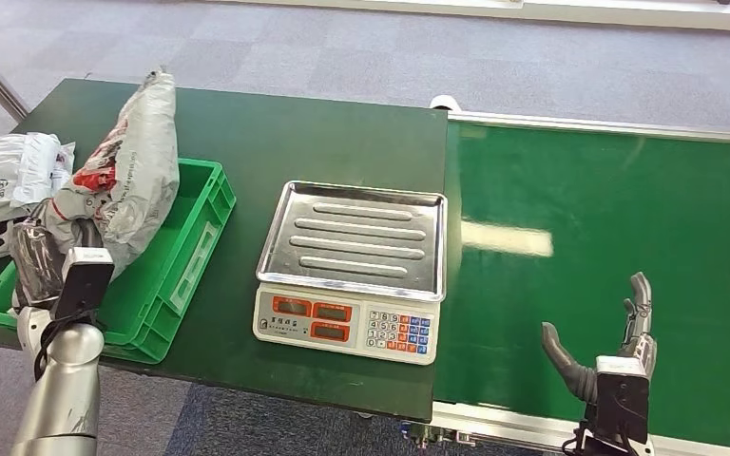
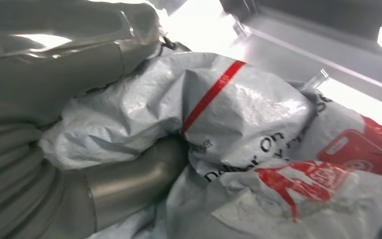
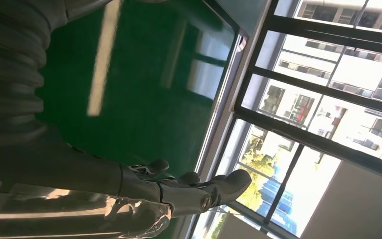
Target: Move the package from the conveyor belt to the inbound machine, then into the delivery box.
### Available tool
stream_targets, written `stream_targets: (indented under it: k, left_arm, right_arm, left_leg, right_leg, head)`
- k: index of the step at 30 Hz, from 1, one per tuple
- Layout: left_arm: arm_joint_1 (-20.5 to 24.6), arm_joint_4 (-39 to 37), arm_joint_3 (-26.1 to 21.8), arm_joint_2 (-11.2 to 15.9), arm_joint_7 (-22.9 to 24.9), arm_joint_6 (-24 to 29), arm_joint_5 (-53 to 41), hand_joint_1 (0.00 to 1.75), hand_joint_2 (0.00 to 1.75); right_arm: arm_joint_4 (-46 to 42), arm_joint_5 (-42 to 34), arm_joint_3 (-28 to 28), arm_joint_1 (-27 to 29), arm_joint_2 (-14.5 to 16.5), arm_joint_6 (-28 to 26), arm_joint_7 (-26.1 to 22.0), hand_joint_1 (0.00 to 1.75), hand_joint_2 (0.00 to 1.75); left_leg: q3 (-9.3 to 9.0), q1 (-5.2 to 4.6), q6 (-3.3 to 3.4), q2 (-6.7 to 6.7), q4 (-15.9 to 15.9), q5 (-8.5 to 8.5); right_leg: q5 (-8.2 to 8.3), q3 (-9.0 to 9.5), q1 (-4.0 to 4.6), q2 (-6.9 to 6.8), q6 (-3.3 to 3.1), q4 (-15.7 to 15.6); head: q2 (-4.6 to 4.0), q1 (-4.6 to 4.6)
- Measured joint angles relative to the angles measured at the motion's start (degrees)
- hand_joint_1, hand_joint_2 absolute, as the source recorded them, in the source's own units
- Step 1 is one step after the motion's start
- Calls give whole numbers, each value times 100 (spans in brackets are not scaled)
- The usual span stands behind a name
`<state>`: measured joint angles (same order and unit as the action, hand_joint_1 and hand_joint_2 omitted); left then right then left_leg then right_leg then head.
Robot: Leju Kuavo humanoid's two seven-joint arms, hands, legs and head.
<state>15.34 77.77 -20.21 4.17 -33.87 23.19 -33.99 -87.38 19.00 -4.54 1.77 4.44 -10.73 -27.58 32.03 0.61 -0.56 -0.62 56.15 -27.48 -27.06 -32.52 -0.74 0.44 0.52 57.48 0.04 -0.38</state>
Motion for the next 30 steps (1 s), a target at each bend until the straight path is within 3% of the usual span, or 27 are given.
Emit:
stream_targets:
  k: [1,2,6,18,30]
  left_arm:
    - [15,0,-37,-11,42,144,-66,30,175]
    - [29,0,-73,-25,76,277,-120,0,175]
    - [63,2,-154,-79,112,513,-174,0,175]
    - [56,68,-134,-195,-8,495,113,0,175]
    - [-154,635,164,-332,-588,27,1070,0,175]
  right_arm:
    - [1,-1,7,1,3,-14,0,0,175]
    - [1,-1,11,2,6,-24,0,0,175]
    - [2,-1,34,1,18,-33,0,0,175]
    - [23,2,68,-1,38,-73,1,0,175]
    - [34,2,76,0,42,-112,2,0,175]
  left_leg:
    - [0,0,0,0,0,0]
    - [0,0,0,0,0,0]
    - [0,0,0,-1,0,0]
    - [0,0,0,-1,0,0]
    - [1,-1,0,-2,0,-1]
  right_leg:
    - [0,0,0,0,0,0]
    - [0,0,0,0,0,0]
    - [0,0,0,-1,0,0]
    - [0,0,0,0,0,0]
    - [0,1,-1,-1,0,0]
  head:
    - [0,-1]
    - [0,-1]
    - [0,0]
    - [0,-1]
    - [0,0]
